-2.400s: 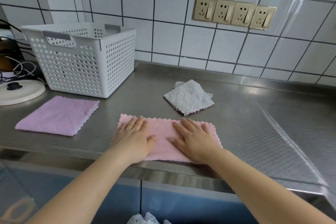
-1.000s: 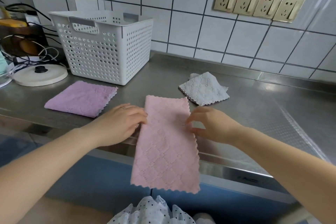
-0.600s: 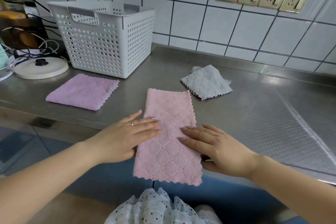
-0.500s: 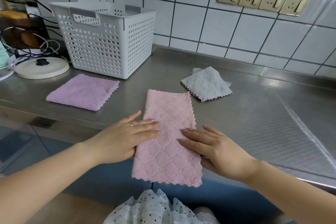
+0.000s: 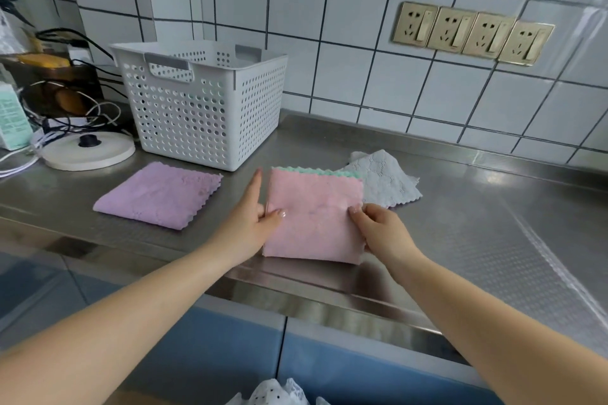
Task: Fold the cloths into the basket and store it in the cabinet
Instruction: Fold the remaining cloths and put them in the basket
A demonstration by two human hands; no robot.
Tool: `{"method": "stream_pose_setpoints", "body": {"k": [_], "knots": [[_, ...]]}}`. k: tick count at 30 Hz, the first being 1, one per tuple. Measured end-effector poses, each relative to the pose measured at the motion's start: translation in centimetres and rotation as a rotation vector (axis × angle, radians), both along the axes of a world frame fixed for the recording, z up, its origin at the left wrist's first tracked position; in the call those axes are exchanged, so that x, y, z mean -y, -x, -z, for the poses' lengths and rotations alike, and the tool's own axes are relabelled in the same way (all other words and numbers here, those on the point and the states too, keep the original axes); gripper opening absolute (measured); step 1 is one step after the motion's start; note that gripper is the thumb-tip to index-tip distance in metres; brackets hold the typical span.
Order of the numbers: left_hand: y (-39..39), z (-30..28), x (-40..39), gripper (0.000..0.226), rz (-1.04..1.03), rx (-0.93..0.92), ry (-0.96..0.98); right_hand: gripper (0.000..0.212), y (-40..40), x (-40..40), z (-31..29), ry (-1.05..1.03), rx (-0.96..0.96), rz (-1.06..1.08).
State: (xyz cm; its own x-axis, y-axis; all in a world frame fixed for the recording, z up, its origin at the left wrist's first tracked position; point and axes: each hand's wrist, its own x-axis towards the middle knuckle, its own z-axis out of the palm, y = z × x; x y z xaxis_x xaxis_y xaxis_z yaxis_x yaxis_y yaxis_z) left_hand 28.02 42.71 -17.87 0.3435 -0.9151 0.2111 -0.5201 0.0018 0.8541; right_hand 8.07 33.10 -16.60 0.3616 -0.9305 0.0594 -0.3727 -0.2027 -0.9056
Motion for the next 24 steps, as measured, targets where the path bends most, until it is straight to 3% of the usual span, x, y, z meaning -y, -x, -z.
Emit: {"method": "stream_pose_setpoints", "body": {"k": [4,7,10,15,18,24], "knots": [[-0.8,0.0,1.8,0.078,0.032,0.085,-0.151,0.033,-0.8,1.7,0.5,-0.219,-0.086,0.004],[-1.0,-0.5,2.8,0.056,0.114,0.178,-0.227,0.035,-1.0,2.1,0.5,-0.323,-0.065,0.022],[-0.8,-0.7,3.4,0.02,0.109,0.211,-0.243,0.032,-1.1,2.1,0.2,-0.378,-0.044,0.032],[-0.9,-0.6,4.2,0.008,0.101,0.194,-0.275,0.027,-1.1,2.2,0.2,-0.393,-0.042,0.059],[-0.9,-0.9,4.2,0.037,0.079,0.14,-0.297,0.027,-1.3,2.1,0.2,-0.364,-0.057,0.071],[-0.6,-0.9,3.9,0.044,0.06,0.187,-0.285,0.03,-1.4,2.1,0.2,-0.233,-0.146,0.083]]}}
